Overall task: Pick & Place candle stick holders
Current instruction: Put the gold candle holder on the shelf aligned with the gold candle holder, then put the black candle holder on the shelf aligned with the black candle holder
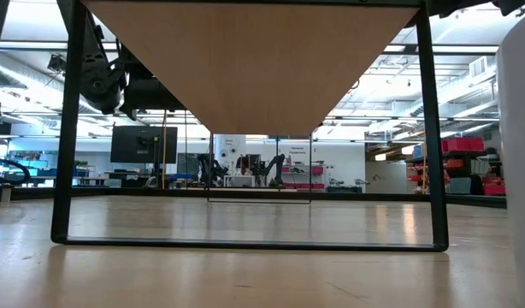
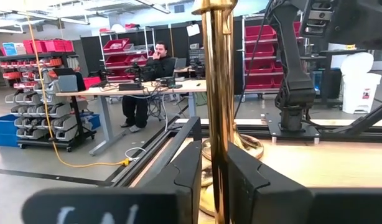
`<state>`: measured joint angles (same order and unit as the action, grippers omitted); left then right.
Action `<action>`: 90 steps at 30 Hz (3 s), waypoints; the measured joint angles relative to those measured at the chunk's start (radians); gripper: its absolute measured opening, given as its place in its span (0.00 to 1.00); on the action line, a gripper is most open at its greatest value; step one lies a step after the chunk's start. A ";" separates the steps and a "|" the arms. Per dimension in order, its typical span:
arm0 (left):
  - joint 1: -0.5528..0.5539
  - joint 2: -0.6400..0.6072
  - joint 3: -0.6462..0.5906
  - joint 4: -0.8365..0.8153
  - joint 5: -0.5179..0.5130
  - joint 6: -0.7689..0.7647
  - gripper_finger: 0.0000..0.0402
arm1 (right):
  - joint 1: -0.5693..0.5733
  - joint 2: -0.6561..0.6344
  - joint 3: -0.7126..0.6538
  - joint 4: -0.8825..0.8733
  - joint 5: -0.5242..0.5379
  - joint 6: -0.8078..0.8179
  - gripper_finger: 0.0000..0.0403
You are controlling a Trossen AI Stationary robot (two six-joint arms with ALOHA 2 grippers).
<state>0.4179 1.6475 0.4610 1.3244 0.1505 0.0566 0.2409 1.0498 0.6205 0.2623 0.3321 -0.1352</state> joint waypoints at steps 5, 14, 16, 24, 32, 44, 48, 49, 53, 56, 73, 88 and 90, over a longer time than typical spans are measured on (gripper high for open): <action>0.000 -0.019 -0.001 -0.013 0.000 0.001 0.17 | 0.000 0.000 0.000 -0.020 0.000 0.003 0.61; 0.002 -0.112 -0.004 -0.148 -0.012 0.002 0.26 | 0.000 0.000 0.000 -0.024 0.000 0.022 0.61; 0.002 -0.140 -0.004 -0.189 -0.012 0.008 0.29 | 0.000 0.000 0.000 -0.026 0.000 0.022 0.61; 0.002 -0.271 -0.004 -0.383 -0.012 0.015 0.39 | 0.000 0.000 0.000 -0.025 0.000 0.022 0.61; 0.002 -0.479 -0.005 -0.716 0.012 0.007 0.43 | 0.000 0.000 0.000 -0.025 0.000 0.022 0.61; -0.040 -0.860 -0.005 -1.155 0.326 -0.079 0.43 | 0.000 0.000 0.000 -0.025 0.000 0.025 0.61; -0.093 -0.938 -0.004 -1.254 0.458 -0.133 0.43 | 0.000 0.000 0.000 -0.025 0.000 0.048 0.61; -0.110 -0.951 -0.004 -1.275 0.481 -0.154 0.43 | 0.000 0.000 0.000 -0.025 0.000 0.048 0.61; -0.202 -0.976 -0.004 -1.319 0.526 -0.222 0.43 | 0.000 0.000 0.000 -0.025 0.000 0.048 0.61; -0.296 -0.976 -0.004 -1.336 0.527 -0.256 0.43 | 0.000 0.000 0.000 -0.026 0.000 0.073 0.61; -0.928 -0.975 -0.004 -1.397 0.046 -0.369 0.43 | 0.000 0.000 0.000 -0.058 -0.010 0.176 0.61; -1.348 -0.974 -0.130 -1.362 -0.419 -0.650 0.43 | 0.000 0.000 0.000 -0.086 -0.009 0.180 0.61; -1.395 -0.974 -0.160 -1.313 -0.465 -0.672 0.43 | 0.000 0.000 0.000 -0.086 -0.009 0.180 0.61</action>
<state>-0.9775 0.6739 0.3011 0.0117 -0.3148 -0.6150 0.2413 1.0500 0.6205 0.1764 0.3229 0.0444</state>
